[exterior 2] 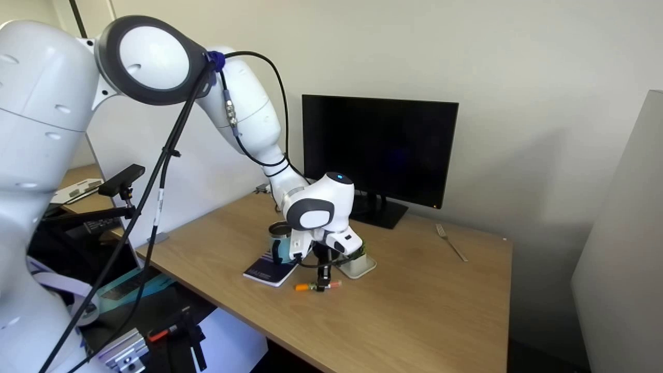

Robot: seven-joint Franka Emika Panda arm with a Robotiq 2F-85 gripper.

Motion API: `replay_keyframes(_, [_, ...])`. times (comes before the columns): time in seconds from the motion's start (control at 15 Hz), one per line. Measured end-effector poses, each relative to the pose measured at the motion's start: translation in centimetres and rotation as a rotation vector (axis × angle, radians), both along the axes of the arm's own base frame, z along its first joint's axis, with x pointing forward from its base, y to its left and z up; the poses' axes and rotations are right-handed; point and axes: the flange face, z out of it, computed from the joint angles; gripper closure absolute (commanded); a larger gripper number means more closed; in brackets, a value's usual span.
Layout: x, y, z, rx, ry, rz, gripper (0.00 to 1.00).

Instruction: Pick the marker and put it in the cup

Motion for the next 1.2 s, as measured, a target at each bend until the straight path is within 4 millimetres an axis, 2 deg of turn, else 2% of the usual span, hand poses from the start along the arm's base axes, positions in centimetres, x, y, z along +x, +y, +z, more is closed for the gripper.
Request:
replay_keyframes(0.33, [0.2, 0.3, 0.2, -0.003, -0.016, 0.005, 0.94])
replay_keyframes(0.53, [0.7, 0.8, 1.6, -0.017, -0.045, 0.019, 0.94])
replay_keyframes(0.8, [0.5, 2.1, 6.8, -0.07, -0.11, 0.052, 0.94])
replay_keyframes(1.2, [-3.6, 5.4, 15.8, -0.063, -0.166, 0.123, 0.94])
